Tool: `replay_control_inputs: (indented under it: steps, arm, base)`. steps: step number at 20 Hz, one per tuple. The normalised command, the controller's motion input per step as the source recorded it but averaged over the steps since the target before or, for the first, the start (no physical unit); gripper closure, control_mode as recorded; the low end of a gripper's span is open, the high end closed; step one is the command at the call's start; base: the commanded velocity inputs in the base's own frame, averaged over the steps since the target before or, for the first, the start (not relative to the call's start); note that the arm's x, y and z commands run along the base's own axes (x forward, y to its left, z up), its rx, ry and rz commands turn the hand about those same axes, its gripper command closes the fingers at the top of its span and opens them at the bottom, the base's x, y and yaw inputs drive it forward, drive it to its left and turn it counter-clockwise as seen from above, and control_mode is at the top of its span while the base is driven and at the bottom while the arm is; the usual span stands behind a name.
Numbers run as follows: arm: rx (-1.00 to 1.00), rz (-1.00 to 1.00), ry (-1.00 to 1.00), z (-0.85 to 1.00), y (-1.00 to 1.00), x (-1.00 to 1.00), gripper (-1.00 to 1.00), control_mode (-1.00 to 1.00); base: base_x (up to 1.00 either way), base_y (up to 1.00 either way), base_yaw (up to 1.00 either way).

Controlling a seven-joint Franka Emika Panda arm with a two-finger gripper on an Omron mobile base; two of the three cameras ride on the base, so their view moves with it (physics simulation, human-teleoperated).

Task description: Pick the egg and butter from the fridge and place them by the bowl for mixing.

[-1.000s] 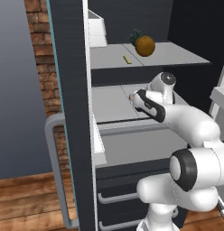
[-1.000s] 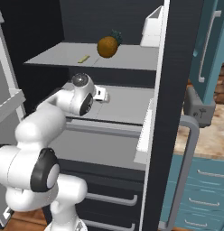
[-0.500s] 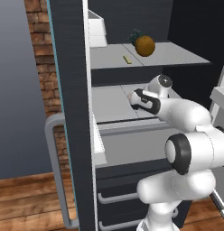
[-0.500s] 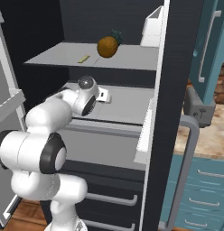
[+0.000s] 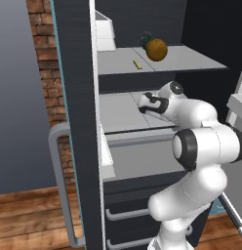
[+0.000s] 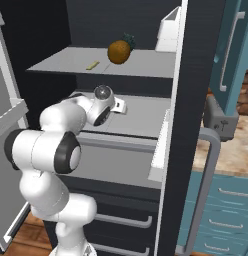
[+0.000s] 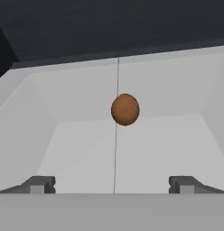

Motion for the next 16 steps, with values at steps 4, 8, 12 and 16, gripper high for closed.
replay_control_inputs:
  steps: [4, 8, 12, 16]
  arm:
    - [0.0, 0.0, 0.0, -0.18, -0.01, 0.39, -1.0, -1.0]
    - [0.0, 0.0, 0.0, -0.18, 0.0, 0.42, -1.0, -1.0]
    - [0.0, 0.0, 0.01, -0.19, -0.01, 0.37, -1.0, -1.0]
    - [0.0, 0.02, 0.03, -0.16, -0.01, 0.39, -1.0, -1.0]
  base:
    - [0.0, 0.0, 0.0]
    - [0.0, 0.0, 0.0]
    - [0.0, 0.0, 0.0]
    - [0.0, 0.0, 0.0]
